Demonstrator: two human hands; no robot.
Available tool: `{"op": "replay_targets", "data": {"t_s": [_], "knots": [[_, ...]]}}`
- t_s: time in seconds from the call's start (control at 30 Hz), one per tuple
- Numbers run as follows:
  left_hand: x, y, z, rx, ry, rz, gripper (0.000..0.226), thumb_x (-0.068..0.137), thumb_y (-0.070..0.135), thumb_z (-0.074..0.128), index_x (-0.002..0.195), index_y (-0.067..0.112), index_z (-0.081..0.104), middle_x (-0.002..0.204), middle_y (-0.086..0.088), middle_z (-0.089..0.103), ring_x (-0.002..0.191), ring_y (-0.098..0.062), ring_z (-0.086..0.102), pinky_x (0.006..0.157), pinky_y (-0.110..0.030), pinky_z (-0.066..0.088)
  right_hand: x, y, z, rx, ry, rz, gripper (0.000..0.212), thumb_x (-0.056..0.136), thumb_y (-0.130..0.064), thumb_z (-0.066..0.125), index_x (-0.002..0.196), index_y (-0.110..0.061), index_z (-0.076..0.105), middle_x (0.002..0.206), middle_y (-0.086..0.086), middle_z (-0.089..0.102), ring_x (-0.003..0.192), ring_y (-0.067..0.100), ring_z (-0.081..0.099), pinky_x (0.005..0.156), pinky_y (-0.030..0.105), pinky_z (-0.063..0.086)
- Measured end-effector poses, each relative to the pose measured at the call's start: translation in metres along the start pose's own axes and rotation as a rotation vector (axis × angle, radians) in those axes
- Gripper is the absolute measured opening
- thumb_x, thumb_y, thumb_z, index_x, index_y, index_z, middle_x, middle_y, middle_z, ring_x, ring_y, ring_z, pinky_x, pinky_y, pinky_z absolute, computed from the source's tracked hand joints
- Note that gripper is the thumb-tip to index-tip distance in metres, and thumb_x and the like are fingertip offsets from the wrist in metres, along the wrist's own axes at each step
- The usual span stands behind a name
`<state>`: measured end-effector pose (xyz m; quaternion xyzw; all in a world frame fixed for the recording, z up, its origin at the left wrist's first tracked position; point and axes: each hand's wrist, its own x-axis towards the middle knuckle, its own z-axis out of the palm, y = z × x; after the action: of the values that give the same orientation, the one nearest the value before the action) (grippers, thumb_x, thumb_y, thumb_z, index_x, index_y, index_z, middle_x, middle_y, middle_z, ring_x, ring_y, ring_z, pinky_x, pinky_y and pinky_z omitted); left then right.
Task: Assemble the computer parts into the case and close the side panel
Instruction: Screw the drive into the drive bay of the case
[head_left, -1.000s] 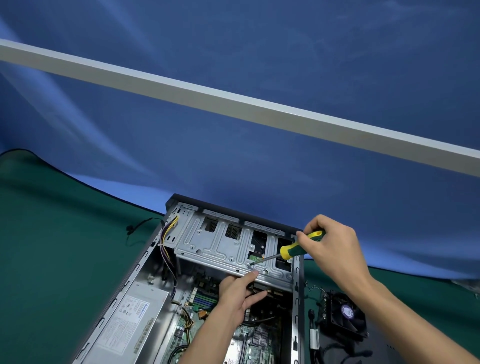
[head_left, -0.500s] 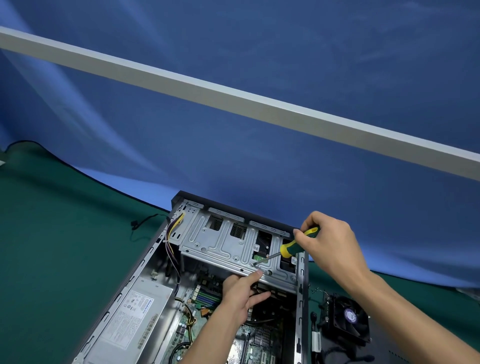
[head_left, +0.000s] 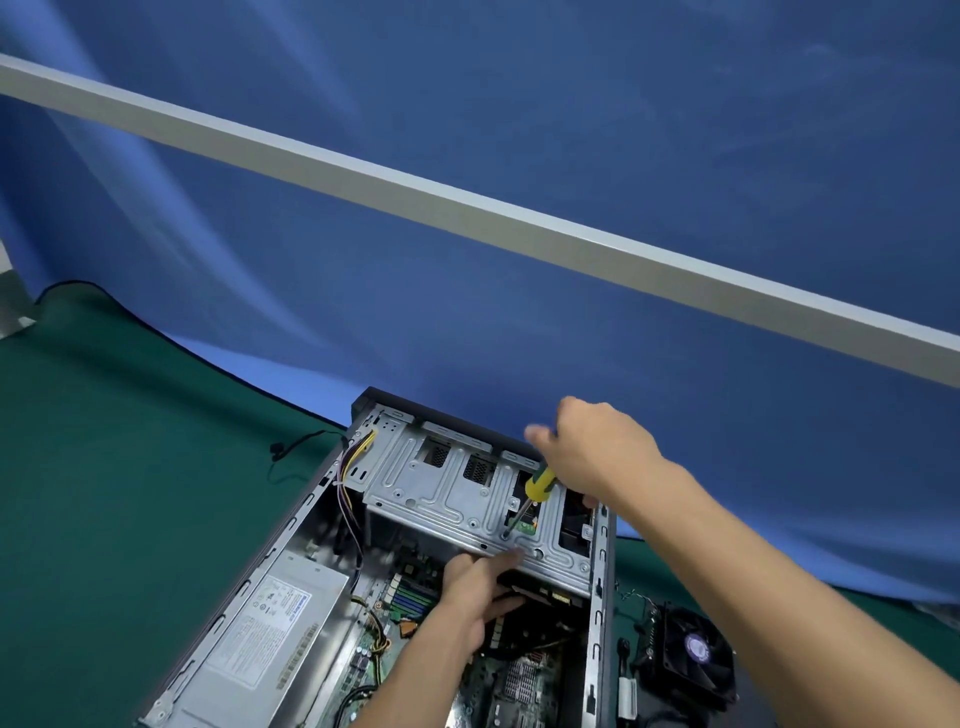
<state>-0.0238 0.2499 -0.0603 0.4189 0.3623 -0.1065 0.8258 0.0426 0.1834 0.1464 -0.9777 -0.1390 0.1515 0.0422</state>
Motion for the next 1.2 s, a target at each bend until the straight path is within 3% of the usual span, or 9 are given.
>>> {"op": "replay_targets", "data": {"t_s": [0.1, 0.2, 0.43, 0.53, 0.7, 0.83, 0.9, 1.03, 1.2], "knots": [[-0.002, 0.001, 0.000, -0.031, 0.005, 0.009, 0.029, 0.075, 0.003, 0.076, 0.096, -0.003, 0.059, 0.088, -0.016, 0.067, 0.083, -0.031, 0.062, 0.066, -0.041, 0.059, -0.001, -0.005, -0.006, 0.037, -0.150, 0.002, 0.014, 0.096, -0.027, 0.044, 0.092, -0.013, 0.044, 0.075, 0.005, 0.062, 0.055, 0.022, 0.062, 0.056, 0.029, 0.051], [-0.003, 0.002, 0.002, -0.039, 0.013, 0.023, 0.024, 0.074, 0.000, 0.076, 0.090, -0.002, 0.058, 0.071, -0.009, 0.069, 0.073, -0.027, 0.062, 0.058, -0.037, 0.058, -0.004, -0.007, 0.000, -0.068, 0.036, 0.035, 0.032, 0.099, -0.029, 0.040, 0.072, -0.011, 0.041, 0.074, 0.004, 0.053, 0.066, 0.026, 0.054, 0.047, 0.025, 0.032], [0.001, 0.001, 0.005, -0.050, 0.024, -0.002, 0.037, 0.075, -0.001, 0.074, 0.108, -0.010, 0.058, 0.084, -0.018, 0.068, 0.077, -0.032, 0.064, 0.059, -0.038, 0.058, -0.003, -0.006, 0.002, -0.033, -0.014, -0.005, 0.027, 0.100, -0.036, 0.042, 0.104, -0.010, 0.040, 0.102, 0.010, 0.062, 0.081, 0.027, 0.055, 0.062, 0.032, 0.040], [0.001, 0.000, 0.004, -0.052, 0.037, -0.006, 0.041, 0.075, 0.000, 0.075, 0.111, -0.010, 0.057, 0.098, -0.023, 0.066, 0.090, -0.036, 0.062, 0.064, -0.041, 0.059, 0.003, 0.003, -0.004, 0.092, -0.162, -0.004, 0.030, 0.097, -0.035, 0.048, 0.114, -0.015, 0.034, 0.088, 0.008, 0.061, 0.071, 0.026, 0.060, 0.065, 0.037, 0.051], [0.004, 0.001, 0.006, -0.043, 0.036, -0.032, 0.044, 0.076, 0.000, 0.074, 0.114, -0.010, 0.054, 0.108, -0.025, 0.063, 0.098, -0.039, 0.060, 0.063, -0.040, 0.059, 0.001, 0.009, 0.001, -0.001, 0.004, 0.003, 0.020, 0.098, -0.032, 0.041, 0.097, -0.012, 0.040, 0.086, 0.007, 0.059, 0.067, 0.026, 0.054, 0.052, 0.029, 0.039], [0.007, -0.001, 0.003, -0.041, 0.035, -0.025, 0.045, 0.075, 0.001, 0.075, 0.114, -0.009, 0.053, 0.109, -0.024, 0.060, 0.100, -0.040, 0.057, 0.061, -0.038, 0.058, -0.006, -0.001, 0.005, 0.061, -0.132, -0.047, 0.004, 0.094, -0.016, 0.043, 0.097, -0.015, 0.041, 0.075, 0.005, 0.066, 0.044, 0.015, 0.057, 0.048, 0.025, 0.044], [0.007, -0.001, 0.004, -0.054, 0.038, -0.023, 0.046, 0.075, 0.002, 0.076, 0.113, -0.009, 0.053, 0.110, -0.023, 0.060, 0.100, -0.039, 0.057, 0.061, -0.037, 0.058, -0.005, -0.006, 0.004, -0.014, -0.022, -0.013, 0.012, 0.096, -0.017, 0.043, 0.086, -0.010, 0.044, 0.081, 0.008, 0.064, 0.053, 0.020, 0.054, 0.045, 0.025, 0.035], [0.005, 0.000, 0.005, -0.048, 0.047, -0.029, 0.041, 0.078, 0.001, 0.072, 0.113, -0.010, 0.054, 0.112, -0.027, 0.059, 0.099, -0.041, 0.059, 0.059, -0.037, 0.057, -0.007, -0.010, 0.002, 0.104, -0.170, -0.023, 0.024, 0.095, -0.017, 0.044, 0.114, -0.016, 0.030, 0.088, 0.012, 0.068, 0.061, 0.026, 0.060, 0.064, 0.032, 0.054], [0.009, -0.002, 0.006, -0.055, 0.061, -0.015, 0.042, 0.076, 0.001, 0.074, 0.112, -0.008, 0.054, 0.111, -0.025, 0.057, 0.101, -0.041, 0.057, 0.057, -0.035, 0.057, -0.005, -0.007, 0.008, 0.055, 0.052, 0.012, 0.017, 0.096, -0.027, 0.045, 0.093, -0.011, 0.039, 0.085, 0.008, 0.060, 0.070, 0.027, 0.055, 0.054, 0.029, 0.041]]}}
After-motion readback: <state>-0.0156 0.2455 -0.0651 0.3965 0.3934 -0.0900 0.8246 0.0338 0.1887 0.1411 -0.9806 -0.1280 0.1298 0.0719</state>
